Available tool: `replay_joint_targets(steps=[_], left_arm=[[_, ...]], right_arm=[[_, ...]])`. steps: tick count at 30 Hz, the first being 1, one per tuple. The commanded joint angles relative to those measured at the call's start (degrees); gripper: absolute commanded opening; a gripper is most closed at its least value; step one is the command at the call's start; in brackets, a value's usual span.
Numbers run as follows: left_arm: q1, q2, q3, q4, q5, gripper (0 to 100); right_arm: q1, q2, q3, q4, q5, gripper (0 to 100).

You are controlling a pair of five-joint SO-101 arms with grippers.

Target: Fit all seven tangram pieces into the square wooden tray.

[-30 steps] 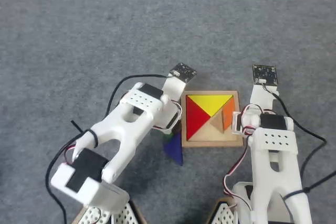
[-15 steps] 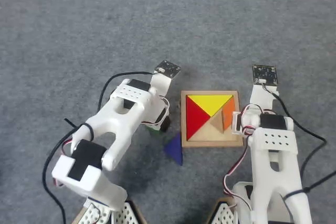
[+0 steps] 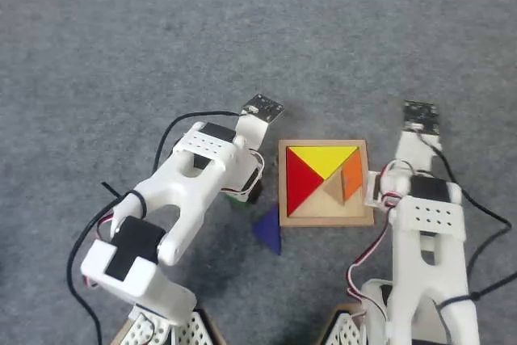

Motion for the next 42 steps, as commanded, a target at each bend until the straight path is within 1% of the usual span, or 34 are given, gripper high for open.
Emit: replay_joint_targets(steps=[1,9,15,18,21,24,27,33,35,39,42], left_arm=[[0.53,-0.09,-1.63,1.58,-0.79,6],[1.49,-0.18,-9.89,8.97,-0.53,6],[1.76,-0.18,-18.33,16.35,-0.79,6],[4.66,-0.18,-21.49,19.52,-0.62,7],[10.37,-0.70,-22.46,20.75,-0.09,7],[16.00,-4.22,-20.97,20.22,3.16,7],[20.31,-9.85,-17.54,17.58,3.25,7],[20.92,-20.13,-8.57,12.48,-0.26,7],[21.01,-20.22,-7.43,11.08,-0.35,7],[21.19,-16.00,-7.60,7.56,-0.09,7],[23.21,-11.87,-8.66,3.87,0.88,7]], right_arm=[[1.54,-0.13,-0.44,-0.22,0.79,18.4],[1.80,-0.13,-0.44,-0.31,0.62,18.4],[1.89,-0.13,-0.44,-0.31,0.62,18.4],[2.77,-0.04,-0.44,-0.40,0.79,18.4],[6.55,0.31,-0.70,-1.54,0.88,18.4],[9.80,0.48,-0.70,-2.86,0.97,18.4],[9.89,0.48,-0.62,-2.95,0.97,18.5],[9.89,0.48,-0.44,-3.21,0.97,18.6],[9.89,0.48,-0.44,-3.21,0.97,18.6],[9.89,0.48,-0.44,-3.21,0.97,18.6],[9.89,0.48,-0.44,-3.21,0.97,18.6]])
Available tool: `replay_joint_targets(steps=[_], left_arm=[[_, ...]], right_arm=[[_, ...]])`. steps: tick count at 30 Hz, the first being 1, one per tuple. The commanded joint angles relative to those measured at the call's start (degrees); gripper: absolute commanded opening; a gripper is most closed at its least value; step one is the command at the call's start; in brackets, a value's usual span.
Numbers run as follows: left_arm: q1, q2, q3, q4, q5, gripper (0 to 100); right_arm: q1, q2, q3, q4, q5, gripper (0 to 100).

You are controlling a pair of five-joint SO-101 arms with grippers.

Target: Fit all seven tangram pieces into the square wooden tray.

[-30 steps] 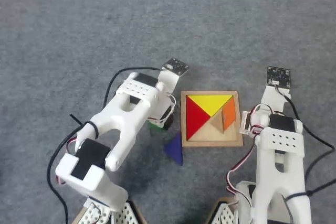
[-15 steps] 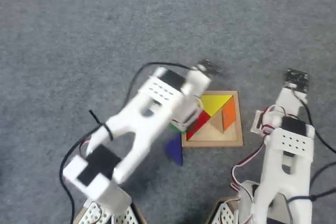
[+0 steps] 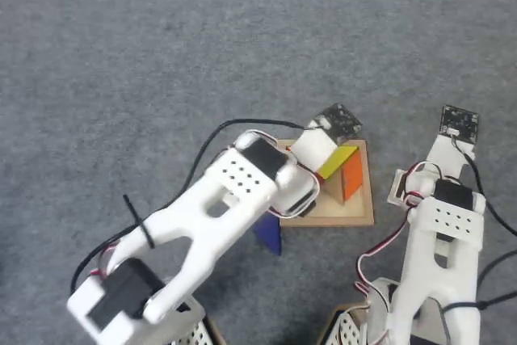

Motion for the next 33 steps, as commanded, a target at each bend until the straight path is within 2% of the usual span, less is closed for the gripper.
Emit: replay_joint_targets(steps=[1,6,17,22,33], left_arm=[[3.16,3.16,-2.42,-5.01,1.32,7],[8.35,10.46,-6.11,-7.21,2.46,7],[6.24,20.31,-14.20,-7.47,2.29,7],[4.31,23.74,-16.31,-7.38,1.58,15],[5.27,24.00,-16.92,-4.13,-1.41,16]], right_arm=[[0.75,0.48,-0.44,-1.01,0.62,18.6],[0.75,0.48,-0.35,-1.01,0.62,18.6],[0.75,0.48,-0.35,-1.01,0.62,18.6],[0.75,0.48,-0.35,-0.92,0.62,18.6],[-1.36,0.48,-0.35,-0.57,0.62,18.6]])
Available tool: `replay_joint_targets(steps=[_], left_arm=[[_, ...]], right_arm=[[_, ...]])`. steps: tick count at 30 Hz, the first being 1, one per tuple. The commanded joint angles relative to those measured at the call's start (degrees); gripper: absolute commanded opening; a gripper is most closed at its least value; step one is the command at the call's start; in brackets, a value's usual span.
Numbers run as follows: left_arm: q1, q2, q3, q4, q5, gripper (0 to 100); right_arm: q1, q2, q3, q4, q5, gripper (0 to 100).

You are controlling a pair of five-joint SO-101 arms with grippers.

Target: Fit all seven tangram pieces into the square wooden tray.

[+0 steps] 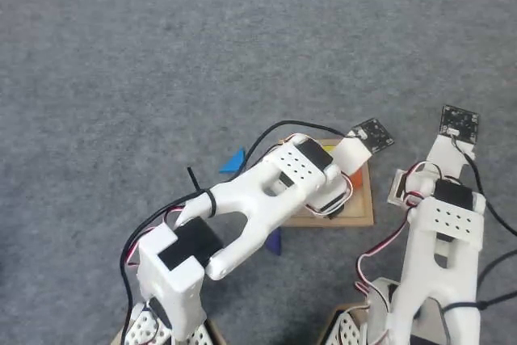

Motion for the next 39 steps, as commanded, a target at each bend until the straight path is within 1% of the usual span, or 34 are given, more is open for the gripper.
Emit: replay_joint_targets(steps=[1,3,7,9,14,18,22,27,32,39], left_arm=[[1.58,-0.88,-2.33,2.11,-1.41,17],[2.20,-2.20,-2.24,2.46,-1.14,17],[1.85,-4.13,-2.24,3.87,-1.14,23],[1.49,-4.48,-2.24,4.66,-1.32,24],[0.35,-6.15,-2.24,5.19,-1.23,24],[0.26,-10.90,-1.19,6.51,-1.23,24],[0.18,-13.63,3.74,3.16,-1.23,24],[-2.02,-11.69,4.70,0.26,-1.23,24],[-2.29,-7.12,4.35,-2.99,-1.49,24],[-2.29,-3.16,2.95,-2.99,-1.58,24]], right_arm=[[-1.27,0.48,-0.35,-0.57,0.62,18.6],[-1.10,0.48,-0.35,-0.57,0.62,18.6],[-1.10,0.48,-0.35,-0.57,0.62,18.6],[-1.10,0.48,-0.35,-0.57,0.62,18.6],[-1.01,0.48,-0.35,-0.57,0.62,18.6],[-1.01,0.48,-0.35,-0.57,0.62,18.6],[-1.01,0.48,-0.35,-0.57,0.62,18.6],[-1.01,0.48,-0.35,-0.57,0.62,18.6],[-1.01,0.48,-0.35,-0.57,0.62,18.6],[-1.01,0.48,-0.35,-0.57,0.62,18.6]])
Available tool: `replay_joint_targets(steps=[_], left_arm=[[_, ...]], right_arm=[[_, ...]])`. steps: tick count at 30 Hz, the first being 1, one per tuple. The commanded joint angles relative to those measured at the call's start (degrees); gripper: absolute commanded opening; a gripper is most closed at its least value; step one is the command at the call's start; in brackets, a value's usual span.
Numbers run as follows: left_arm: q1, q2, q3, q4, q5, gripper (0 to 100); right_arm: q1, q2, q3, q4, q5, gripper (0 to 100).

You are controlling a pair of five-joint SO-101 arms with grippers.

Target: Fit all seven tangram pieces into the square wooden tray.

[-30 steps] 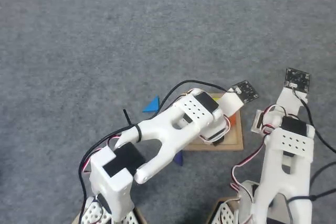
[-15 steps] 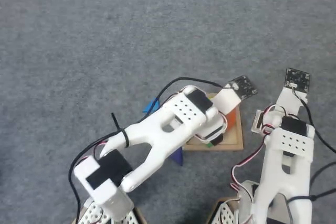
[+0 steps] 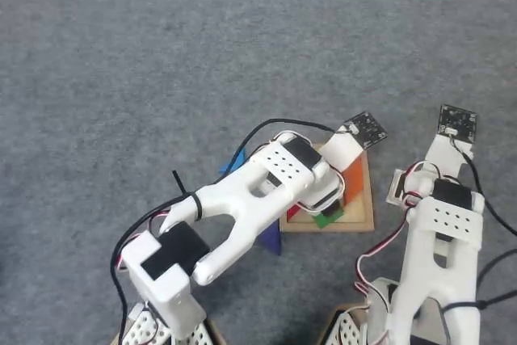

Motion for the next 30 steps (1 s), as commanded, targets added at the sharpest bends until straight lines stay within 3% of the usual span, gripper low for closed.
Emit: replay_joint_targets(steps=[1,21,25,30], left_arm=[[-0.44,1.14,-1.27,-1.14,-0.88,24],[-3.43,0.26,-3.30,1.85,-1.67,24],[-3.43,-6.59,-2.51,4.13,-1.67,24],[-3.87,-19.16,9.10,3.43,-3.52,24]], right_arm=[[-0.48,0.48,-0.35,-0.57,0.62,18.6],[-0.48,0.48,-0.35,-0.48,0.62,18.6],[-0.48,0.48,-0.35,-0.48,0.62,18.6],[-0.48,0.48,-0.35,-0.48,0.62,18.6]])
